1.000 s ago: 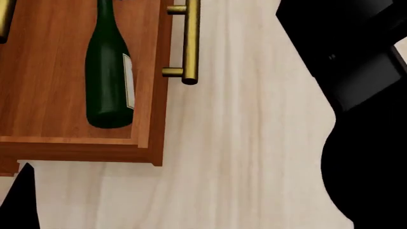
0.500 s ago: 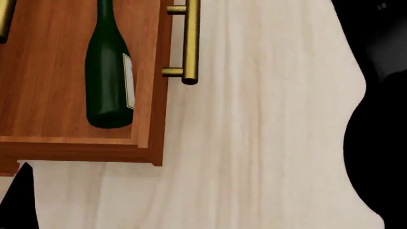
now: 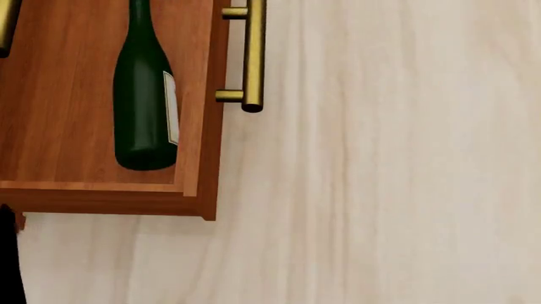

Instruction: Put the wine bottle in the bottom drawer of the cabinet.

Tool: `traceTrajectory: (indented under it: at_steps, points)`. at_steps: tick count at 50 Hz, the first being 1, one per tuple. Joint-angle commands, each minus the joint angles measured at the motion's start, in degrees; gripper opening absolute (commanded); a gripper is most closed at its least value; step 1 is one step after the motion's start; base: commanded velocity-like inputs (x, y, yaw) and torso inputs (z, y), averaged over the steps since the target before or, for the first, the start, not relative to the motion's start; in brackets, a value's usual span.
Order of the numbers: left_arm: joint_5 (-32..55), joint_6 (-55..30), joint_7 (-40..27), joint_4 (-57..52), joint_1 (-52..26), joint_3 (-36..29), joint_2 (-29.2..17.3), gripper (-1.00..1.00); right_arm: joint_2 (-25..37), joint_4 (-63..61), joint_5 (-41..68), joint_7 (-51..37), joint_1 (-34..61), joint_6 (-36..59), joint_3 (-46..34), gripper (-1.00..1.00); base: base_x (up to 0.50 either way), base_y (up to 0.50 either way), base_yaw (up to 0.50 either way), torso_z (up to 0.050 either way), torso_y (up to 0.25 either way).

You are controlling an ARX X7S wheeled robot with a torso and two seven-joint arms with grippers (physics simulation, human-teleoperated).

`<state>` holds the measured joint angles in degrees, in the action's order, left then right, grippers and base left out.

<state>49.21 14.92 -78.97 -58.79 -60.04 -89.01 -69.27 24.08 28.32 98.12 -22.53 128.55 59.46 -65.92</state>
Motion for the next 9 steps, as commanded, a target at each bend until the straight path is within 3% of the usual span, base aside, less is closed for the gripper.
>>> traceTrajectory:
  at_steps: [1, 5, 7, 9]
  points:
    - [-1.6, 4.7, -4.4, -1.2, -17.0, -18.2, -1.7, 1.0, 11.7, -16.6, 10.9, -14.8, -4.7, -0.8, 7.1, 1.0, 0.0, 0.0, 0.0, 0.0, 0.0]
    - [1.2, 7.7, -4.4, -1.2, -28.3, -27.6, -2.3, 1.0, 14.0, -20.3, 13.7, -17.8, -6.4, -1.9, 8.3, 1.0, 0.0, 0.0, 0.0, 0.0, 0.0]
    - [0.2, 9.6, -7.0, -1.2, -38.4, -38.6, -0.9, 1.0, 15.0, -22.1, 14.9, -19.0, -7.2, -2.7, 9.0, 1.0, 0.0, 0.0, 0.0, 0.0, 0.0]
    - [-2.8, 14.5, -10.8, -1.2, -50.3, -53.9, 1.7, 1.0, 16.3, -24.2, 15.3, -20.1, -7.8, -3.3, 9.4, 1.0, 0.0, 0.0, 0.0, 0.0, 0.0]
